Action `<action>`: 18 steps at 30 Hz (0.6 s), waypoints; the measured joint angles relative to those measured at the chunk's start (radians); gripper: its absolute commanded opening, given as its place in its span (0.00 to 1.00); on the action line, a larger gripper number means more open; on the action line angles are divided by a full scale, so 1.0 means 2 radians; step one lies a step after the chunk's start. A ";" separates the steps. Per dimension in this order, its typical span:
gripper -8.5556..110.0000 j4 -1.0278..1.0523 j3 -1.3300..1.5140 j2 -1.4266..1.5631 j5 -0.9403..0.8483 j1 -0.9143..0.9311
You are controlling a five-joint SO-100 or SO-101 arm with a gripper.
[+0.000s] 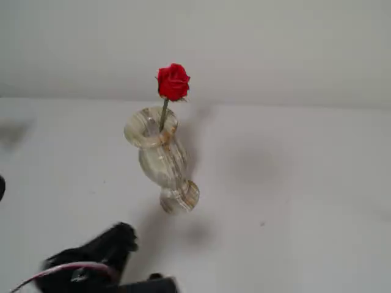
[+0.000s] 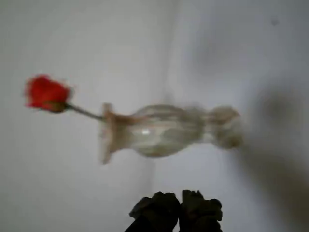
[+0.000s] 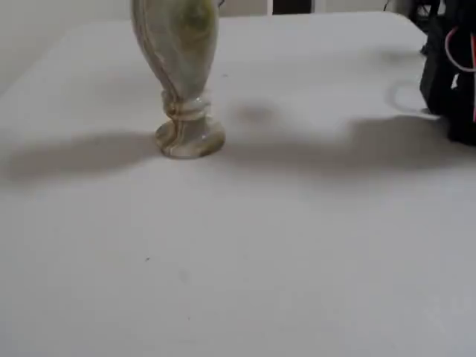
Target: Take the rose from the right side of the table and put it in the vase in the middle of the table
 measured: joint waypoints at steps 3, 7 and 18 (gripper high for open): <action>0.07 0.000 0.056 0.000 -0.012 -0.008; 0.07 -0.007 0.128 0.000 -0.025 -0.008; 0.07 -0.064 0.285 0.000 -0.028 0.003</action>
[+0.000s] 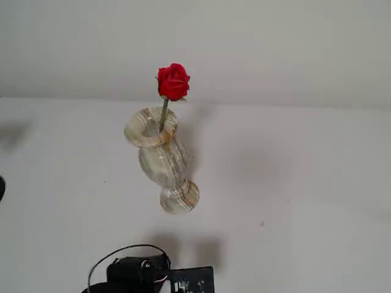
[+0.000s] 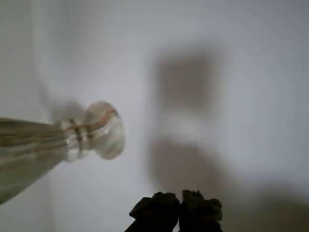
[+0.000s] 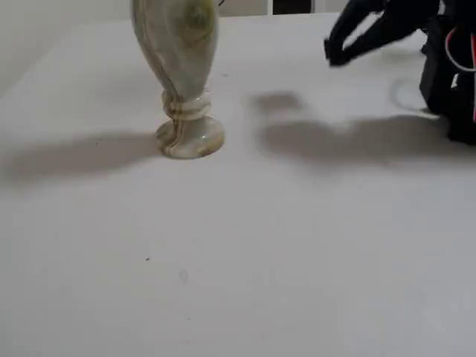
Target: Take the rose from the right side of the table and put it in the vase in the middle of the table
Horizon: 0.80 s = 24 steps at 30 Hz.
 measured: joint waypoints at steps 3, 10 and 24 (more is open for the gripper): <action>0.07 -0.009 0.020 0.000 0.000 0.002; 0.07 -0.018 0.051 0.000 0.000 0.004; 0.07 -0.027 0.059 0.000 0.000 0.008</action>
